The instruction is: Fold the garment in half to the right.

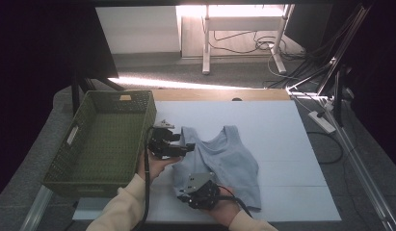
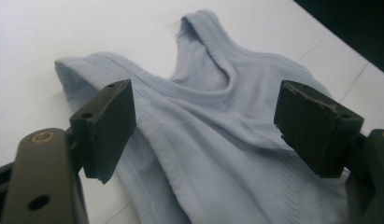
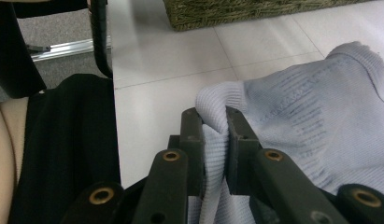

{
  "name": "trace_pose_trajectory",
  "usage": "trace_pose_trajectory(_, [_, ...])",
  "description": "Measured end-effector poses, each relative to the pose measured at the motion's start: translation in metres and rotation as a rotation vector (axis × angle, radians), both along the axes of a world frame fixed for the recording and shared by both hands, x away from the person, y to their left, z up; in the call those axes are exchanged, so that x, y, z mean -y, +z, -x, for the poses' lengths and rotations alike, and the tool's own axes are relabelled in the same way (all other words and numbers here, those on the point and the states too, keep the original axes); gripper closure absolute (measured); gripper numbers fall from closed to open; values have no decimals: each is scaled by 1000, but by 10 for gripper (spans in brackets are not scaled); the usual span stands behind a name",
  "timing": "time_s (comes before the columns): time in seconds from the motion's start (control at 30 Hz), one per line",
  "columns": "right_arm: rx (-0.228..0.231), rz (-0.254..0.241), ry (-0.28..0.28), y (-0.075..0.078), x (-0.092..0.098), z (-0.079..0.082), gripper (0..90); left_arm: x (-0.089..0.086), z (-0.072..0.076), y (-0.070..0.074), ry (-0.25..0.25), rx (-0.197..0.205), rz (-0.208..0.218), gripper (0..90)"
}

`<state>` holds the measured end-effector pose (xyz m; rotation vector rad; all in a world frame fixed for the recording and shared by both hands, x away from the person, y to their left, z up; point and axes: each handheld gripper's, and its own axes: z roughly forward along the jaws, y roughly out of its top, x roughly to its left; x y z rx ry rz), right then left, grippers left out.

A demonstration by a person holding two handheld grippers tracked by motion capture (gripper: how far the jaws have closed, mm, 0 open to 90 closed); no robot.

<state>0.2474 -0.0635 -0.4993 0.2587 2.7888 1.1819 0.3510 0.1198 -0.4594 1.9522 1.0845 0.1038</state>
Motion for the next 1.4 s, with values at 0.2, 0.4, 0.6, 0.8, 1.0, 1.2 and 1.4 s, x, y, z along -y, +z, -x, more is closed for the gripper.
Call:
trace_pose_trajectory(0.2, [5, 14, 3, 0, 0, 0, 798, 0, -7, -14, 28, -22, -20, 210])
trace_pose_trajectory(0.4, [-2, 8, 3, -2, -1, 0, 797, -1, -14, -25, 44, -47, -37, 210])
trace_pose_trajectory(0.6, [-6, 8, 4, -2, -1, 0, 797, -1, -21, -35, 59, -62, -52, 211])
trace_pose_trajectory(0.8, [-9, 10, 8, -3, -1, 1, 796, 1, -25, -44, 78, -71, -65, 211])
trace_pose_trajectory(1.0, [-10, 12, 10, -3, -1, 1, 795, 1, -27, -53, 78, -96, -85, 213])
trace_pose_trajectory(1.2, [-12, 20, 12, -4, -2, 1, 795, 2, -28, -56, 75, -101, -103, 209])
trace_pose_trajectory(1.4, [-15, 19, 13, -4, -2, 1, 795, 3, -28, -62, 78, -110, -119, 208])
